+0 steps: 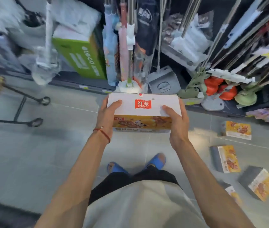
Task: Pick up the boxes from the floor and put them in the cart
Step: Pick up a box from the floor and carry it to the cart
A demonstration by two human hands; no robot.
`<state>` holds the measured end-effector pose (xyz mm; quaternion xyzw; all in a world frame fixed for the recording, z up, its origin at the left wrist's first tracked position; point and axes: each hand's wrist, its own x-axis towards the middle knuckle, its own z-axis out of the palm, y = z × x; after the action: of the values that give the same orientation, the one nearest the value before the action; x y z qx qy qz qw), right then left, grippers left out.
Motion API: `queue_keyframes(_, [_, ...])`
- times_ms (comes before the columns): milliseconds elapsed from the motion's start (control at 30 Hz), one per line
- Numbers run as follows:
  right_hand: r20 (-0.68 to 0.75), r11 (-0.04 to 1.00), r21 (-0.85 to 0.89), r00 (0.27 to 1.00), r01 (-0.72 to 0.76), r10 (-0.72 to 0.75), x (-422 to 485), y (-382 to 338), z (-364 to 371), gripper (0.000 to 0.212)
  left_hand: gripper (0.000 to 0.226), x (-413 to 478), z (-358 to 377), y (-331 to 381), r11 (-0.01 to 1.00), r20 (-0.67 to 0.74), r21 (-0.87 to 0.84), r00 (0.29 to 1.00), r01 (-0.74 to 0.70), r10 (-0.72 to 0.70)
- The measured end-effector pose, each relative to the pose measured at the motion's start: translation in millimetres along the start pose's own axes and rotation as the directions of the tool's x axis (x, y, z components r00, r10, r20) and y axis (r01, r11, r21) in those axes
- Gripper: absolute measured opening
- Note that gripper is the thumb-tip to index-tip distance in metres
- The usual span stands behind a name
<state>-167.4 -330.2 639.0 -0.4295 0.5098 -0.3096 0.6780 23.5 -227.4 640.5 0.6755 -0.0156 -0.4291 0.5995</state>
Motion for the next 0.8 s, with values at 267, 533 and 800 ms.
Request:
queue_keyframes(267, [0.222,0.995,-0.096,0.975,-0.014,0.035,-55.2,46.0,156.9,0.053,0.033,-25.7,-184.1,9.0,0.988,-0.214,-0.134,0.976,-0.073,0.043])
queue_keyframes(533, [0.406,0.969,-0.246,0.908,0.003,0.100,-90.2,79.3,278.2,0.049,0.020,-45.4,-305.2,7.0,0.974,-0.472,-0.198,0.882,-0.108,0.001])
queue_keyframes(800, [0.571,0.935,-0.353,0.796,0.019,0.199,-62.9,97.2,397.6,0.048,0.031,-15.6,-377.5,24.3,0.955,-0.639,-0.250,0.769,-0.162,-0.037])
